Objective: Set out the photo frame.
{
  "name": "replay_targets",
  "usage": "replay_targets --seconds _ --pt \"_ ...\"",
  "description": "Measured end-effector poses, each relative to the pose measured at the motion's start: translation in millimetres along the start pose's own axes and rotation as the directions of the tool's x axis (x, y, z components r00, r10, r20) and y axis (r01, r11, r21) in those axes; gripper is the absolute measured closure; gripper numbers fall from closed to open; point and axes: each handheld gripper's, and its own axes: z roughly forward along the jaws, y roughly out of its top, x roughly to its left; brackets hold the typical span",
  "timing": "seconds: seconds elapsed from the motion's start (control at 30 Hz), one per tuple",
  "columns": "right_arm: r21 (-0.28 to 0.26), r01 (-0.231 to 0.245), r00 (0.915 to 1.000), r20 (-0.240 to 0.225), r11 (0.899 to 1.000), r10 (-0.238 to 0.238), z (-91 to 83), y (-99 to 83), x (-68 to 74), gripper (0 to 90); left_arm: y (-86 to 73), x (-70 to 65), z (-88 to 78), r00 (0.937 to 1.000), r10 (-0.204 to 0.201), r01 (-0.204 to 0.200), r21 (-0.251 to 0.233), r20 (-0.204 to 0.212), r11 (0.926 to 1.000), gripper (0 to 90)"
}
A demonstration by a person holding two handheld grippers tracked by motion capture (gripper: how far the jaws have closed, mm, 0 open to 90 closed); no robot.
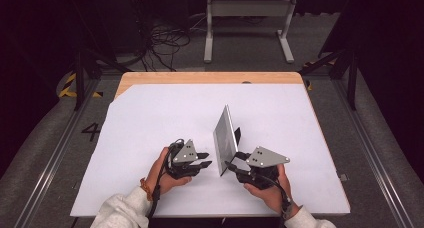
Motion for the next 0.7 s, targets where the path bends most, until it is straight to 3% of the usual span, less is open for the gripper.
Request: replay_targets --seconds 0.33,0.43,0.7 --pt "0.014 -0.025 0.9995 0.02 1.0 0.024 15.0 0.6 2.8 51.7 -1.9 3.1 -10.5 0.9999 0.004 -0.004 -0.005 -0.016 1.0 68.1" --pt "0.007 -0.023 0.9995 0.024 1.0 0.023 16.7 1.2 2.9 57.2 -2.5 5.6 -12.9 0.9997 0.004 -0.004 -0.006 -0.024 1.0 67.9" --pt "0.008 -0.041 0.9992 0.006 0.999 0.041 14.3 -0.5 -2.7 59.1 -5.8 13.1 -15.8 0.9985 -0.023 0.022 -0.009 -0.051 0.9997 65.2"
